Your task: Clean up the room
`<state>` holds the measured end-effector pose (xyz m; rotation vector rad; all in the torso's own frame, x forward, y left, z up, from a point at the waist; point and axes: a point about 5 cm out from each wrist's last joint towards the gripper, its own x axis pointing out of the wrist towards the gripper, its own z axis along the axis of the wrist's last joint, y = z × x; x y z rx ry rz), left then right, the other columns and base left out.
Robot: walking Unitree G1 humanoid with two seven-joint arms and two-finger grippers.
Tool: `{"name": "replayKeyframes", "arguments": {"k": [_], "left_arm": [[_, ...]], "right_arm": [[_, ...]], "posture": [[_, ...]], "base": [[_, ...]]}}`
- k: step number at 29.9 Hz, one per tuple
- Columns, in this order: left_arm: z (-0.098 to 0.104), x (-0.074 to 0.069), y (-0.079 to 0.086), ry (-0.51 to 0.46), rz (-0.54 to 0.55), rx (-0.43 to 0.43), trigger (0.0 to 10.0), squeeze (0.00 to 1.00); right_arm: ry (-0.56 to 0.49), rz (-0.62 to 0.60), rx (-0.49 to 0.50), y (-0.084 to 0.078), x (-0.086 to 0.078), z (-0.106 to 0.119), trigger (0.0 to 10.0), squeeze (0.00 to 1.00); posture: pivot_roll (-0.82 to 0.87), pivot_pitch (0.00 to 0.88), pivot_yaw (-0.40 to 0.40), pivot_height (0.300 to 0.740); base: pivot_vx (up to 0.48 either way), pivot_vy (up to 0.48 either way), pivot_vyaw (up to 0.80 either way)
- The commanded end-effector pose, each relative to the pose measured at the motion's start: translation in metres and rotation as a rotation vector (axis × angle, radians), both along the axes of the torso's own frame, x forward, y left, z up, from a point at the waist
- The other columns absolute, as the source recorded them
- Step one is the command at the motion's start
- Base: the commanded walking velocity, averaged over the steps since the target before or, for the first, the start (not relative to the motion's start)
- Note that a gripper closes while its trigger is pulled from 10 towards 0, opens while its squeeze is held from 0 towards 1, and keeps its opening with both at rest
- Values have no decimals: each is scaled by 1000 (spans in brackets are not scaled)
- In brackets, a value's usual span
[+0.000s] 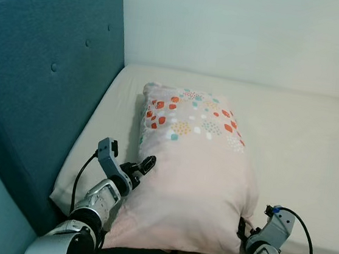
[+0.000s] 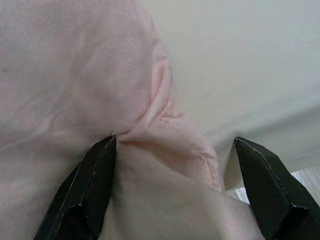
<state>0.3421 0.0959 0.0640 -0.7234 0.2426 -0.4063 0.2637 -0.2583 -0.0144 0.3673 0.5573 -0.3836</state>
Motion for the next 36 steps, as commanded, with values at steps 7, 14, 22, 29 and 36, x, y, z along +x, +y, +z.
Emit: {"name": "replayKeyframes", "arguments": {"k": [7,14,22,29,36], "left_arm": [[14,2,-33,-95,-115,86,10000,0],[8,-4,-44,-91,-194,213,10000,0],[-10,-10,-44,8,-215,428,10000,0],[-17,-20,-61,65,-322,364,10000,0],[-14,-33,-93,140,-481,172,118,0]], "right_arm": [[21,3,35,6,-5,-7,10000,0],[19,7,27,7,-5,-7,10000,0],[-2,-2,18,1,-3,-3,10000,0],[4,-3,-6,-3,-3,-1,10000,0],[-6,-16,-16,-5,-1,1,10000,0]], "posture": [[-79,0,-1,466],[-87,0,4,466],[-105,0,10,466],[-109,0,13,466],[-111,0,22,466]], "base": [[0,0,0],[0,0,0],[0,0,0],[0,0,0],[0,0,0]]}}
